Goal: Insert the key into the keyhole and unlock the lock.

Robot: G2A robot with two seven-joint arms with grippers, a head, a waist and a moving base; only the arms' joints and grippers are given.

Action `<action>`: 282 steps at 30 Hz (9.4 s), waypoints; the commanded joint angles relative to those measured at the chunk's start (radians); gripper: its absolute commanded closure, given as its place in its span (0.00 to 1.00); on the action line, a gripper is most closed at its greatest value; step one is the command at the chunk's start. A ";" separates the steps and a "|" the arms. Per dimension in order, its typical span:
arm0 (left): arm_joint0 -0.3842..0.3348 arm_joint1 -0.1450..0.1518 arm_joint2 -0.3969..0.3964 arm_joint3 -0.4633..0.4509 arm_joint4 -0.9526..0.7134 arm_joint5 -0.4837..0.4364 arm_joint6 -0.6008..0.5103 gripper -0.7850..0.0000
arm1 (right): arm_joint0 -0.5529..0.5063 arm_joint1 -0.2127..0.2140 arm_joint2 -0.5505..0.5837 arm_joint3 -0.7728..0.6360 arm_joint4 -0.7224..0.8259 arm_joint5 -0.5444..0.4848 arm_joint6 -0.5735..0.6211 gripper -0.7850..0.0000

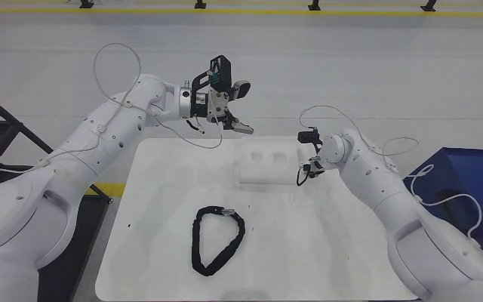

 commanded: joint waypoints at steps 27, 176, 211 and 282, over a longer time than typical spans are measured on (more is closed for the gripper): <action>0.000 0.000 0.000 0.000 0.000 0.000 0.000 0.00 | -0.182 0.174 0.366 -0.487 0.170 -0.079 0.187 1.00; 0.458 -0.098 0.000 0.282 1.132 0.071 0.548 0.71 | -0.619 0.291 0.845 -0.935 0.661 -0.189 0.120 1.00; 0.474 0.052 -0.056 -0.047 0.728 0.110 0.654 1.00 | -0.649 0.302 0.782 -1.086 0.561 -0.077 0.189 1.00; 0.473 0.017 -0.073 -0.159 0.767 0.358 0.902 1.00 | -0.791 0.372 0.781 -1.590 0.331 0.225 0.177 1.00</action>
